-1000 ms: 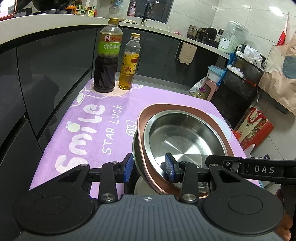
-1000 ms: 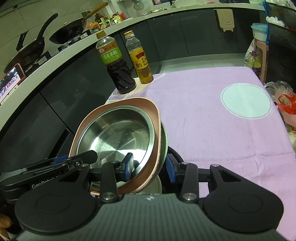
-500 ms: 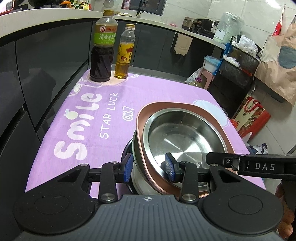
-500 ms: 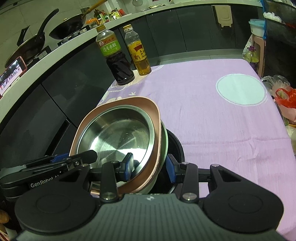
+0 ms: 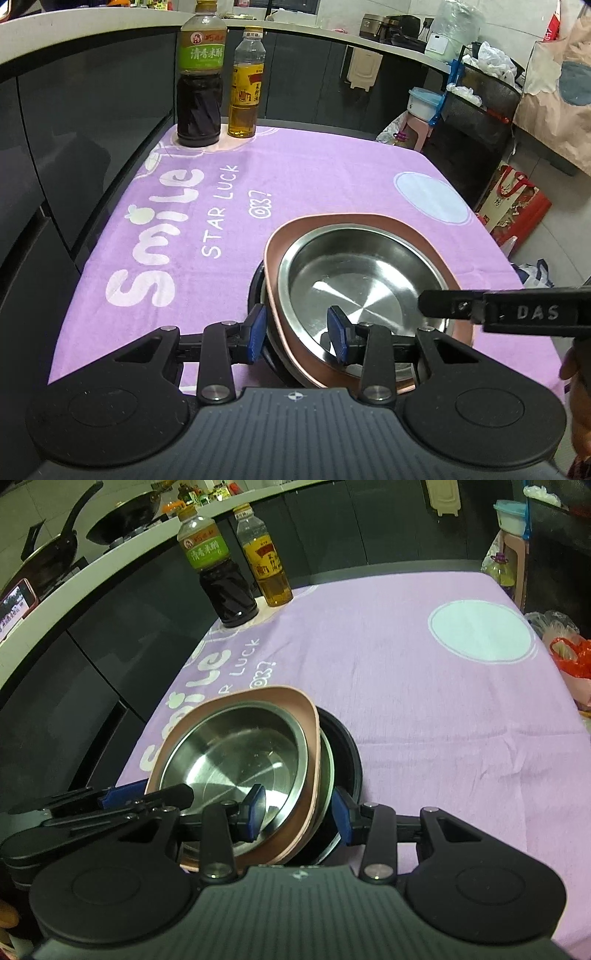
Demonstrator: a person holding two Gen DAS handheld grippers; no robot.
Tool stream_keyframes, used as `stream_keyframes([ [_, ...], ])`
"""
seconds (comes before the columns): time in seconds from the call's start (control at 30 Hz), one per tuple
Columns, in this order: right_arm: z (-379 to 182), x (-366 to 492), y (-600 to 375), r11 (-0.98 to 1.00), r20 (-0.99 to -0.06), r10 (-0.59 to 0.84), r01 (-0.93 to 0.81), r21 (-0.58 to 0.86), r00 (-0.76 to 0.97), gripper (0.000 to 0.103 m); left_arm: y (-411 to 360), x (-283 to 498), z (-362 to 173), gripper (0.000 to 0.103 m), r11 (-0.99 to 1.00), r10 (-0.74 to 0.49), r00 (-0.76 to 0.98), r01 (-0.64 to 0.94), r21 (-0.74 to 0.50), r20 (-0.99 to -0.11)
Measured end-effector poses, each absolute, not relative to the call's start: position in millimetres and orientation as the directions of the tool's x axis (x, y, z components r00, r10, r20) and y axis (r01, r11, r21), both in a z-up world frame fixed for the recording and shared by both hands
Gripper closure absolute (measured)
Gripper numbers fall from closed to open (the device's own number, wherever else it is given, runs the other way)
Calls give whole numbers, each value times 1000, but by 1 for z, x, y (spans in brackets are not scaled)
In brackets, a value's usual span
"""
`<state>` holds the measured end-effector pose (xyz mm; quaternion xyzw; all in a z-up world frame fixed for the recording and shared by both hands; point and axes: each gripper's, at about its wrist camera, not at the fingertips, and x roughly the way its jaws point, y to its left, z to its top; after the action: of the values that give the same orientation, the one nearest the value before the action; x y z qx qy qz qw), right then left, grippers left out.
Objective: Organize plates and bowls
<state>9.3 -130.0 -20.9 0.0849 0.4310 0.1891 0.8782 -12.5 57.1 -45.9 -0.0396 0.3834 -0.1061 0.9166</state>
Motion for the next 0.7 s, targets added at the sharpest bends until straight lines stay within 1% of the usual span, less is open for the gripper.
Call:
stream_keyframes([
  [0.1,-19,8,-131,916,-718,402,-260,307,568,63,58,-9,-50,68,975,-223,668,153,-163,-710],
  [0.2,-21,10,-131,916,-722,402,-254,312,564,62,61,-8,-51,68,972,-233,666,151,-178,-709],
  [0.33,-23,12,-135,913,-722,407,-242,327,559,60,63,-7,-51,65,972,-233,667,143,-186,-707],
  [0.4,-24,12,-137,911,-720,411,-236,337,560,57,66,-6,-52,64,970,-238,664,127,-208,-709],
  [0.53,-26,15,-140,909,-718,415,-220,354,559,56,74,-1,-57,60,961,-256,650,89,-263,-716],
  [0.6,-27,16,-142,909,-716,413,-210,359,563,50,76,1,-59,59,956,-265,644,78,-283,-718],
  [0.7,-31,19,-145,907,-721,416,-195,373,555,50,78,3,-62,57,952,-272,639,69,-298,-720],
])
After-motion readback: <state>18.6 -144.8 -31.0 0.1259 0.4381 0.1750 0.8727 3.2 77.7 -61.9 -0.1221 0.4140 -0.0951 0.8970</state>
